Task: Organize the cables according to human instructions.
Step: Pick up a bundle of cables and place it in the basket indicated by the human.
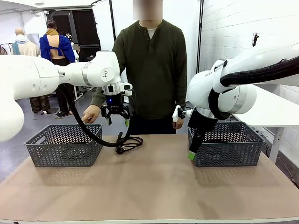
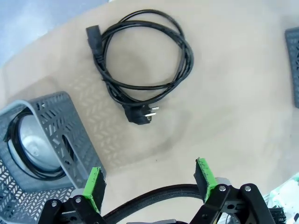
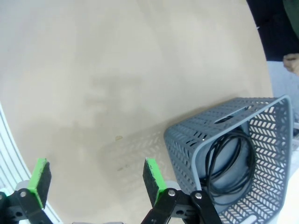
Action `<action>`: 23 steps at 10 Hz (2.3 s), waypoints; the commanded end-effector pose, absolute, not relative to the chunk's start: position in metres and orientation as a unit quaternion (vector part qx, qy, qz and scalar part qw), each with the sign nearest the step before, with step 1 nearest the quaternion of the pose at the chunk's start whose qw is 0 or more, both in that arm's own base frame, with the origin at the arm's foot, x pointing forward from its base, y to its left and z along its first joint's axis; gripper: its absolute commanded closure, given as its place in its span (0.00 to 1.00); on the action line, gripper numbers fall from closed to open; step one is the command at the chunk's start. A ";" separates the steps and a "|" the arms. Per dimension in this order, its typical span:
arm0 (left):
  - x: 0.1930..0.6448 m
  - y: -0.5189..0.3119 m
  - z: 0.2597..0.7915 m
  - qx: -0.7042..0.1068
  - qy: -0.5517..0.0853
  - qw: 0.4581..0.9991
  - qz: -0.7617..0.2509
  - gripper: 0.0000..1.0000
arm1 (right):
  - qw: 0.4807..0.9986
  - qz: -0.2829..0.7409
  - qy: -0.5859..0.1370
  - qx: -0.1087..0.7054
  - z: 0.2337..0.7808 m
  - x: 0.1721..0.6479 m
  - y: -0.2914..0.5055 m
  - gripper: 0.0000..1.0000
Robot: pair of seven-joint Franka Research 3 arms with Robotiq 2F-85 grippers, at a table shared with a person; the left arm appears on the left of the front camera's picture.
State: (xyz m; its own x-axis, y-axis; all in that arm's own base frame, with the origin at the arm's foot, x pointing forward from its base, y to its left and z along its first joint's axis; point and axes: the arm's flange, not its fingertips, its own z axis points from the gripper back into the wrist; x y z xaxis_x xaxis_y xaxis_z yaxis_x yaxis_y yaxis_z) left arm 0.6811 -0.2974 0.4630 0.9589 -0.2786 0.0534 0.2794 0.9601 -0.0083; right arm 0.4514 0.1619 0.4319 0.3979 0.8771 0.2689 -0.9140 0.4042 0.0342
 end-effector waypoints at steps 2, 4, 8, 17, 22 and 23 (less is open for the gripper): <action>0.694 -0.294 0.472 0.015 -0.009 0.993 -0.116 0.00 | 0.830 0.542 -0.102 0.089 0.432 0.451 0.162 0.00; 0.683 -0.288 0.463 0.005 -0.013 0.991 -0.132 0.00 | 0.830 0.542 -0.102 0.089 0.432 0.451 0.162 0.00; 0.683 -0.288 0.463 0.005 -0.013 0.991 -0.132 0.00 | 0.830 0.542 -0.102 0.089 0.432 0.451 0.162 0.00; 0.685 -0.288 0.452 0.004 -0.008 0.995 -0.101 0.00 | 0.830 0.542 -0.102 0.089 0.432 0.451 0.162 0.00; 0.684 -0.288 0.416 -0.008 -0.017 0.999 -0.031 0.00 | 0.830 0.542 -0.102 0.089 0.432 0.451 0.162 0.00; 0.684 -0.289 0.408 -0.006 -0.024 0.999 -0.023 0.00 | 0.830 0.542 -0.102 0.089 0.432 0.451 0.162 0.00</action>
State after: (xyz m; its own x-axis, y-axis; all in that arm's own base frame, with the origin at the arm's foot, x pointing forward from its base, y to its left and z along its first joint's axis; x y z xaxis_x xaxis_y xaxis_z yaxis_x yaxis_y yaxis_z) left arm 0.6918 -0.2905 0.4143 0.9965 -0.0801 0.0231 0.0802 0.9968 -0.0049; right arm 0.4514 0.1619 0.4320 0.3979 0.8771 0.2690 -0.9141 0.4042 0.0341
